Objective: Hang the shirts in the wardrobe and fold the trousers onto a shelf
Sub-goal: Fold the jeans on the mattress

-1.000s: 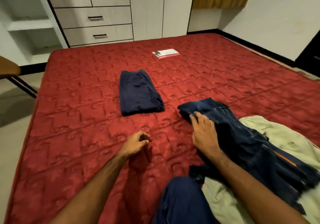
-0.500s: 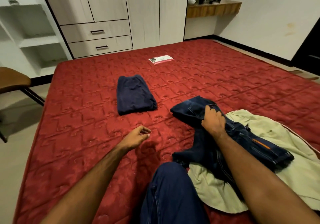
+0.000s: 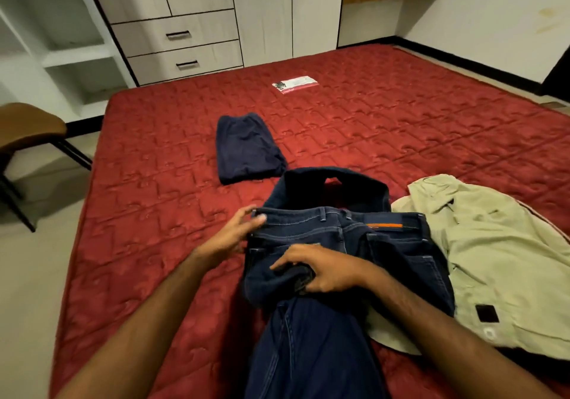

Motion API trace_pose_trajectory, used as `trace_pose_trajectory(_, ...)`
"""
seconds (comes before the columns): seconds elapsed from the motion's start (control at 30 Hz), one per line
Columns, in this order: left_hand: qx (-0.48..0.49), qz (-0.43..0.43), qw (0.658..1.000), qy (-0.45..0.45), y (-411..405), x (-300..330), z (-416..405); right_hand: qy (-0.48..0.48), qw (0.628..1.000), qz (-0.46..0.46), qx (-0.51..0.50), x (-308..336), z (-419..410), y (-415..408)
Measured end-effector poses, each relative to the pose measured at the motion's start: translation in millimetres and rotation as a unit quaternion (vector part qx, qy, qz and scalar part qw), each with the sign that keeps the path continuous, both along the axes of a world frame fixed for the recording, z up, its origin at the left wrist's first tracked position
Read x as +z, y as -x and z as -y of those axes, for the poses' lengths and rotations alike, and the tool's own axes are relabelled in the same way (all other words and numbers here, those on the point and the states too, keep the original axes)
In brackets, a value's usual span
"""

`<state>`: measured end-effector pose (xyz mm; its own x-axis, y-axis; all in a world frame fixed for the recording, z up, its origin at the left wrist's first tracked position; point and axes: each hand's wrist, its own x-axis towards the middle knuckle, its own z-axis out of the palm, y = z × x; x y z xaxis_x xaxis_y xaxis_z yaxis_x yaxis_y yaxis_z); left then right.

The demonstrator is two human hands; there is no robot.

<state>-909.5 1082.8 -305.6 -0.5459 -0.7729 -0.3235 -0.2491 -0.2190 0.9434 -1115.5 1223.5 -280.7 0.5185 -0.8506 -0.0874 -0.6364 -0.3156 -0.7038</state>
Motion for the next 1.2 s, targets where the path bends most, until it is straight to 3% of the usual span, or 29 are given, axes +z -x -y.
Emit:
trace_pose_trajectory(0.13, 0.001, 0.041, 0.996, 0.084, -8.0, -15.2, -2.6, -0.069, 0.988, 0.126, -0.056, 10.4, -5.5, 13.9)
trace_pose_trajectory(0.17, 0.011, 0.039, 0.994, 0.097, -6.2, -17.3, 1.6, -0.061, 0.981, 0.153, -0.101, 12.3, -8.3, 22.3)
trace_pose_trajectory(0.23, 0.016, 0.041, 0.994, 0.104, 4.3, -15.0, 5.7, 0.050, 0.959, 0.141, -0.239, 9.5, -16.2, 47.1)
trace_pose_trajectory(0.3, 0.030, 0.033, 0.991, 0.126, 16.2, -9.1, -0.1, 0.173, 0.894, 0.030, -0.413, 3.1, -26.1, 77.7)
trace_pose_trajectory(0.33, 0.034, 0.024, 0.989, 0.141, 19.5, -5.8, -2.9, 0.174, 0.844, -0.047, -0.505, -3.3, -30.5, 98.6)
trace_pose_trajectory(0.4, 0.042, -0.002, 0.985, 0.168, 21.7, 0.6, -8.6, 0.052, 0.764, -0.119, -0.632, -18.0, -42.0, 135.1)
trace_pose_trajectory(0.43, 0.045, -0.017, 0.984, 0.173, 20.5, 3.7, -9.5, -0.015, 0.758, -0.102, -0.644, -24.9, -46.5, 149.3)
trace_pose_trajectory(0.5, 0.054, -0.055, 0.981, 0.180, 17.1, 15.6, -12.4, -0.067, 0.786, 0.012, -0.614, -30.2, -53.4, 164.0)
trace_pose_trajectory(0.63, 0.092, -0.138, 0.963, 0.211, 0.7, 55.6, -18.0, -0.038, 0.797, 0.248, -0.550, 6.0, -45.3, 142.8)
trace_pose_trajectory(0.77, 0.151, -0.183, 0.932, 0.273, -42.7, 106.1, -8.1, 0.085, 0.803, 0.282, -0.518, 54.3, -7.1, 118.8)
trace_pose_trajectory(0.97, 0.329, -0.207, 0.848, 0.361, -149.7, 212.4, 21.7, 0.245, 0.822, 0.354, -0.374, 207.0, 62.5, 21.6)
trace_pose_trajectory(1.07, 0.413, -0.120, 0.822, 0.373, -215.4, 240.3, 30.7, 0.243, 0.830, 0.430, -0.261, 263.0, 67.0, -40.8)
trace_pose_trajectory(1.13, 0.450, -0.020, 0.818, 0.358, -256.0, 227.0, 28.3, 0.192, 0.864, 0.431, -0.176, 264.6, 59.9, -86.8)
trace_pose_trajectory(1.2, 0.491, 0.054, 0.829, 0.261, -286.9, 190.0, 7.2, 0.134, 0.913, 0.380, -0.069, 225.1, 49.6, -139.9)
